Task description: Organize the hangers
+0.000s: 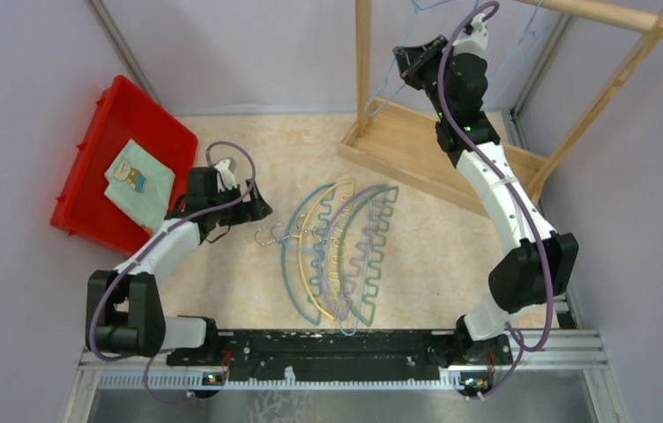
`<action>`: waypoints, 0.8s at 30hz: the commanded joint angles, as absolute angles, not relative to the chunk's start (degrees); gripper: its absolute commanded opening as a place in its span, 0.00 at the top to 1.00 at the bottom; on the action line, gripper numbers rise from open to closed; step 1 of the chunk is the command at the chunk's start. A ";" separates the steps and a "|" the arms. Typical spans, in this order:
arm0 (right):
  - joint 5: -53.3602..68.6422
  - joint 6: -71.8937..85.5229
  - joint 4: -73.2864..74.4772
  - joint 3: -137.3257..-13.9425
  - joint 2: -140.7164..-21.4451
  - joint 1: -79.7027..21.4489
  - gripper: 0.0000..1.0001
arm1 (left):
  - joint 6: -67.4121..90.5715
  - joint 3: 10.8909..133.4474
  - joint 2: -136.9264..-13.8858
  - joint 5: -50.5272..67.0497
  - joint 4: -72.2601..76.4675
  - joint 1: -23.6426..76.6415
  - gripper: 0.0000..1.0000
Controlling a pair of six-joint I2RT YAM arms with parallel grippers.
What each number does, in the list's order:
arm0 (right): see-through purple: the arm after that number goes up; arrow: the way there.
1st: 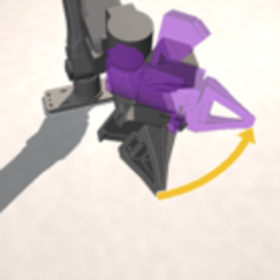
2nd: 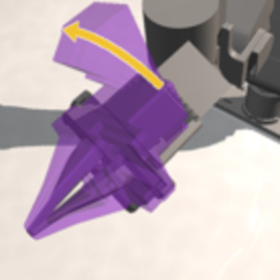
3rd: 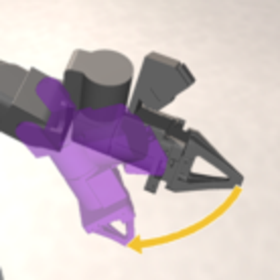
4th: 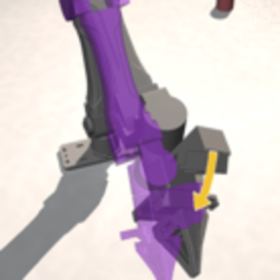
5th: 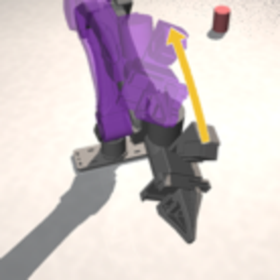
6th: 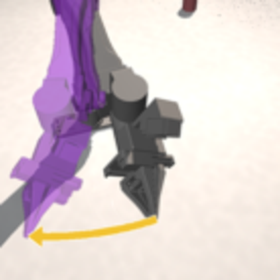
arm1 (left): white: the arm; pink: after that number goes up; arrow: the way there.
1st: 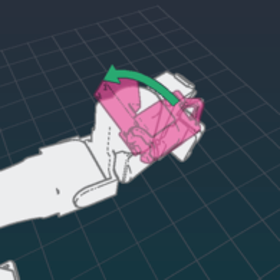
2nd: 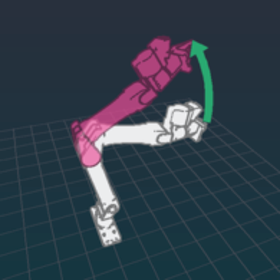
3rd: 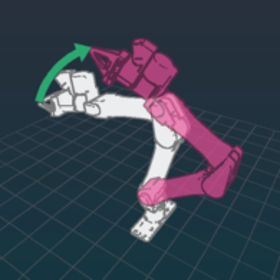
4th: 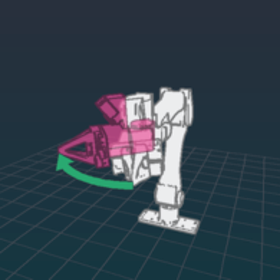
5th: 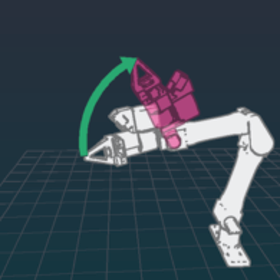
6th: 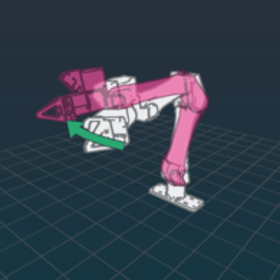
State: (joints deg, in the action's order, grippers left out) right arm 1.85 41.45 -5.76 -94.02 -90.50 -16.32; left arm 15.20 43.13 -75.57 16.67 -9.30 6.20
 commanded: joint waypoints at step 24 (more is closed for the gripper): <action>4.58 38.96 -7.67 -90.42 -83.48 -13.79 1.00 | 15.07 42.29 -75.69 18.60 -8.23 5.67 0.00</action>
